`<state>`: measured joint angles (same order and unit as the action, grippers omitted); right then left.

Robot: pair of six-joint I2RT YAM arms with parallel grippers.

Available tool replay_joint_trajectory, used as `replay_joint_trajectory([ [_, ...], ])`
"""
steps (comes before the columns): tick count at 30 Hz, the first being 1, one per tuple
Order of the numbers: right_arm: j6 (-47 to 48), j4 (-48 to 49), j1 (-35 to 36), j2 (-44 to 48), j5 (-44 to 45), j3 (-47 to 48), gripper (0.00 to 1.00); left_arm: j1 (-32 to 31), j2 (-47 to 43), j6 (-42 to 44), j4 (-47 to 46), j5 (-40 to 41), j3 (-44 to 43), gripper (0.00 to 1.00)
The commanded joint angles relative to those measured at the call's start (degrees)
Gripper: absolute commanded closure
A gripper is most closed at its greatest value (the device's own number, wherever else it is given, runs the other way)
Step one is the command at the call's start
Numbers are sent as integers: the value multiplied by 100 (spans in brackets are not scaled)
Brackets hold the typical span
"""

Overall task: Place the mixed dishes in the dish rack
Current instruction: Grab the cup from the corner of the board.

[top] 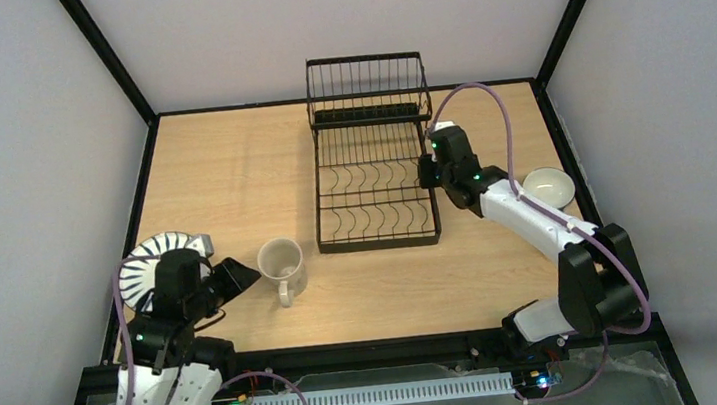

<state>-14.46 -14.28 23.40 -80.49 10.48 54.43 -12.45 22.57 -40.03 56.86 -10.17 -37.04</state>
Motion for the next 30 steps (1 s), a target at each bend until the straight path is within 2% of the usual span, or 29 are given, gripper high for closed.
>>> replay_joint_trajectory([
  [1, -42, -173, 77, 77, -62, 50, 21, 35, 297, 39, -286, 139, 151, 1],
  [18, -83, -181, 95, -108, -114, 263, 21, 8, 1446, 251, -1284, 191, 264, 1],
  [30, -127, -120, 104, -246, -116, 348, 21, -371, 2320, 331, -1888, 362, 355, 1],
])
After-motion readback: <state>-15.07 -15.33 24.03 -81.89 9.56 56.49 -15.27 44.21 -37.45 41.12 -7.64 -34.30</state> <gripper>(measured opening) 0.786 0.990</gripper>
